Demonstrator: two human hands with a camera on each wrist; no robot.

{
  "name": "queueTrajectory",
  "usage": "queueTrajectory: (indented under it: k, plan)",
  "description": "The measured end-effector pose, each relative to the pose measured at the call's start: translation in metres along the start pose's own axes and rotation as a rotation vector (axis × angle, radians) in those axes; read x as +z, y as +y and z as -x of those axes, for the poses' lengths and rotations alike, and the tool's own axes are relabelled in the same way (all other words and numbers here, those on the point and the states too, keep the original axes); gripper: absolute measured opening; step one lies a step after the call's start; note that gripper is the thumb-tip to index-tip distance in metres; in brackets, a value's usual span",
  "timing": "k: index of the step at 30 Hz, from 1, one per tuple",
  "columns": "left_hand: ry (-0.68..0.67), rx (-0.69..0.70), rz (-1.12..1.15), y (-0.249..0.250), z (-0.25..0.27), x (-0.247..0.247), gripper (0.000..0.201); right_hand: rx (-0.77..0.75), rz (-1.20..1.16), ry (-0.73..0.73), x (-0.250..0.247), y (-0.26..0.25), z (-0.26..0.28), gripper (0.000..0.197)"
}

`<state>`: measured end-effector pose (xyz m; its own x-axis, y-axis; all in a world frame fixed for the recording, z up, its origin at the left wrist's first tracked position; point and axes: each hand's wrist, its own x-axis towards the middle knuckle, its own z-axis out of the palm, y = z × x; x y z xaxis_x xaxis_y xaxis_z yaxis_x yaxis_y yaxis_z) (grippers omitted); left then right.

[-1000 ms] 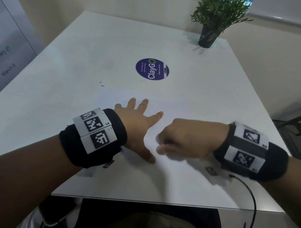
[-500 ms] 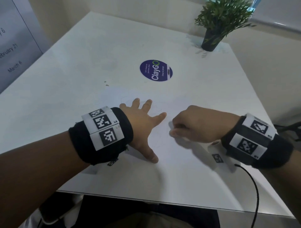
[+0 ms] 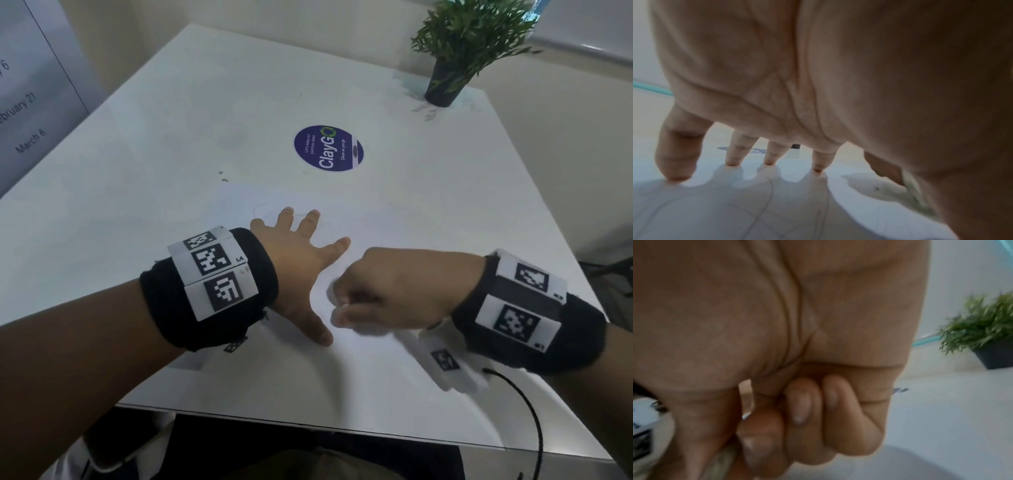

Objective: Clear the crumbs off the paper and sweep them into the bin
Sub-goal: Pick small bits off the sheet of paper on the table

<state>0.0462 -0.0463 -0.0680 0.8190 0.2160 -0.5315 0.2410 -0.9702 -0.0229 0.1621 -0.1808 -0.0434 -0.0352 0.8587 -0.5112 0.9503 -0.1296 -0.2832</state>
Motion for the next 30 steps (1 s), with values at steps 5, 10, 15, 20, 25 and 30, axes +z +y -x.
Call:
queueTrajectory:
  k: [5, 10, 15, 20, 25, 30]
  plan:
    - [-0.01, 0.004, -0.003, -0.001, 0.0, -0.001, 0.14, 0.159, 0.051, 0.128, -0.021, 0.038, -0.003, 0.043]
    - [-0.004, 0.004, 0.005, 0.0, 0.0, 0.0, 0.142, 0.014, 0.001, 0.084, -0.007, 0.008, -0.003, 0.039]
    - [-0.019, 0.002, 0.003, 0.0, 0.001, -0.002, 0.142, 0.044, -0.031, 0.04, -0.004, 0.016, -0.005, 0.042]
    - [-0.028, 0.006, 0.011, -0.001, 0.0, -0.001, 0.142, 0.123, 0.079, 0.201, -0.016, 0.039, -0.004, 0.045]
    - [-0.012, 0.007, 0.014, -0.001, 0.0, 0.0, 0.143, 0.056, -0.009, 0.083, -0.006, 0.021, -0.007, 0.042]
    - [-0.021, 0.002, 0.0, -0.001, 0.001, -0.002, 0.145, 0.231, 0.045, 0.175, -0.025, 0.053, -0.007, 0.043]
